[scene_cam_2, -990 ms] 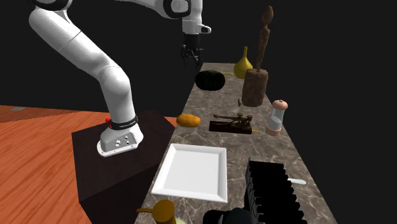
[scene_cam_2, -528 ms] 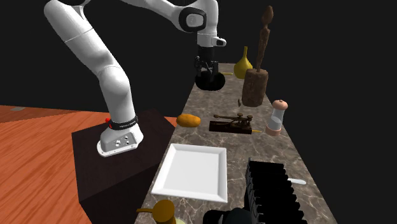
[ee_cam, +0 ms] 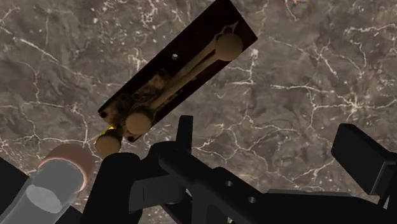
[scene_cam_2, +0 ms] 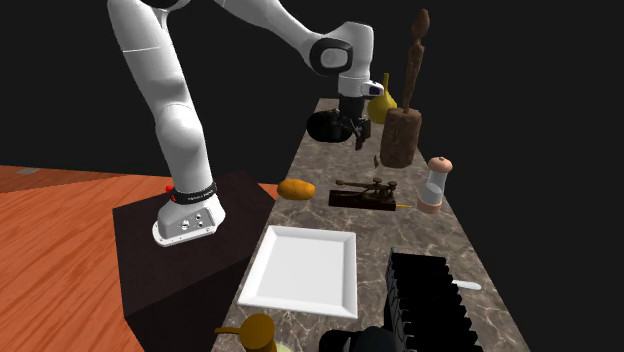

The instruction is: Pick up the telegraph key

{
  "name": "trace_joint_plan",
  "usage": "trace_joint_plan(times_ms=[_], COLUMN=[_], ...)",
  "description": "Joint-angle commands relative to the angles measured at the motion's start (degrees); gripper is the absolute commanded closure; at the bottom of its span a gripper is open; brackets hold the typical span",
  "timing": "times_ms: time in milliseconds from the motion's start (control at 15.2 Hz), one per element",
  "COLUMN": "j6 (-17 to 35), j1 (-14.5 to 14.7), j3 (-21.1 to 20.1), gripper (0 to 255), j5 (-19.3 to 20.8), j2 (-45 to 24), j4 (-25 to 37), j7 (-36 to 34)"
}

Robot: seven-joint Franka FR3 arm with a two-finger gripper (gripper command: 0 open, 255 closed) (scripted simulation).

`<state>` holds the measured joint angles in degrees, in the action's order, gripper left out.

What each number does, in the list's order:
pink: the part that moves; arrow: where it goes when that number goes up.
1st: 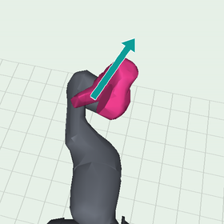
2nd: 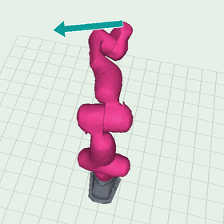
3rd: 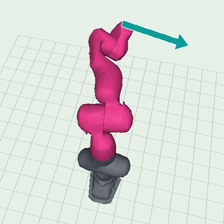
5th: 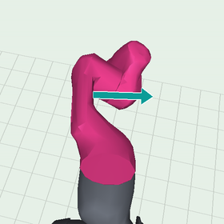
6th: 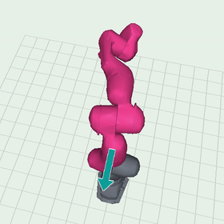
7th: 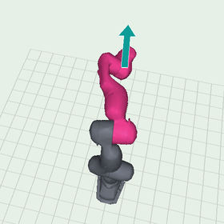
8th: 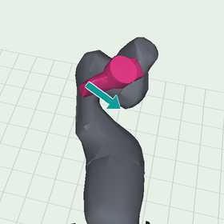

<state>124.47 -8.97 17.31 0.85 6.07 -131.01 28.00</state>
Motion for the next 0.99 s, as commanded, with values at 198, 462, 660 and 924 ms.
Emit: trace_joint_plan(times_ms=[198, 462, 660, 924], j6=[3.97, 5.62, 7.10, 9.66], j1=[-1.71, -3.96, -4.69, -5.01], j3=[2.20, 2.68, 2.40, 1.96], gripper=[0, 0, 0, 0], j5=[-3.92, -7.70, -8.87, -9.95], j2=[-10.80, -19.51, -22.11, -24.11], j4=[6.49, 13.08, 14.03, 13.34], j7=[5.57, 9.70, 10.75, 11.48])
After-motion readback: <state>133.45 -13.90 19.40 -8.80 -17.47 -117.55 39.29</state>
